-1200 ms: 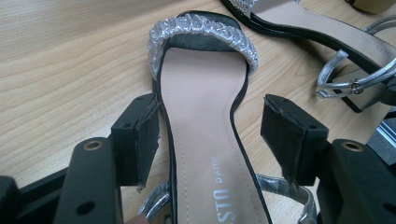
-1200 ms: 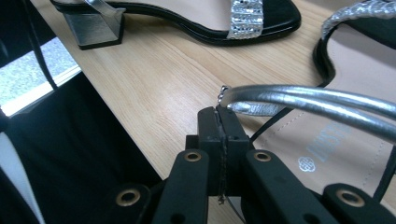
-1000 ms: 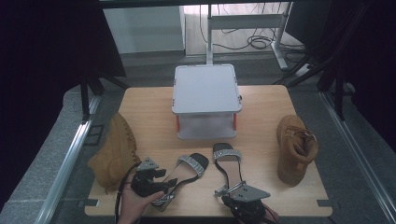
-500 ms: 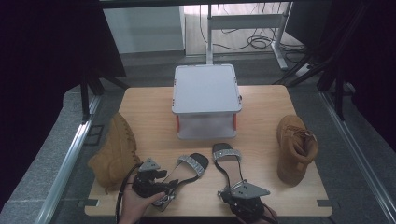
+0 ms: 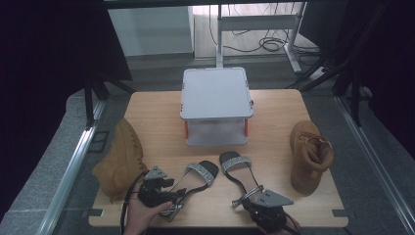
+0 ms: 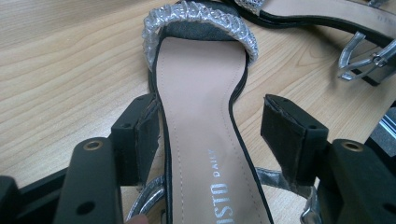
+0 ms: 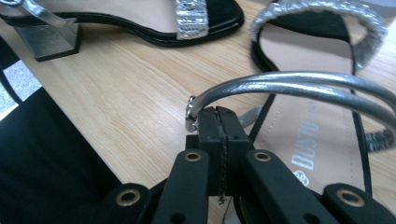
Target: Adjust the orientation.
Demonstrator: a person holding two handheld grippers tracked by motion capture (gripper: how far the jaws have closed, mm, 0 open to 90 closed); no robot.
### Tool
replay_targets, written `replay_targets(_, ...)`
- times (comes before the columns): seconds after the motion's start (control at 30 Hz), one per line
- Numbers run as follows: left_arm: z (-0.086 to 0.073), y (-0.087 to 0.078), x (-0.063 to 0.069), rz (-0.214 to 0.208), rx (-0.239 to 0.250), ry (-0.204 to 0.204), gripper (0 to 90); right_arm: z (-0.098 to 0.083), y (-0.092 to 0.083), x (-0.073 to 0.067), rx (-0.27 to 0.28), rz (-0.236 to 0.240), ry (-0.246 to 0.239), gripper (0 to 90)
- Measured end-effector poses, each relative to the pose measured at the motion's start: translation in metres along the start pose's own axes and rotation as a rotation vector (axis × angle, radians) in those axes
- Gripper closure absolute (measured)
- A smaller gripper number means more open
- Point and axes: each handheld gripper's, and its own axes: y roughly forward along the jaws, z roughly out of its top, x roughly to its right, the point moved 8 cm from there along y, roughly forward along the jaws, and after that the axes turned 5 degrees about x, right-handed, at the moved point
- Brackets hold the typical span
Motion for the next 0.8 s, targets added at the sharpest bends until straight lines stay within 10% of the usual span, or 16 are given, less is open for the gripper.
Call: replay_targets(0.8,-0.005,0.004,-0.005,0.03,-0.024,0.003,37.3,-0.01,-0.02,0.043,0.032,-0.06,0.07,89.7)
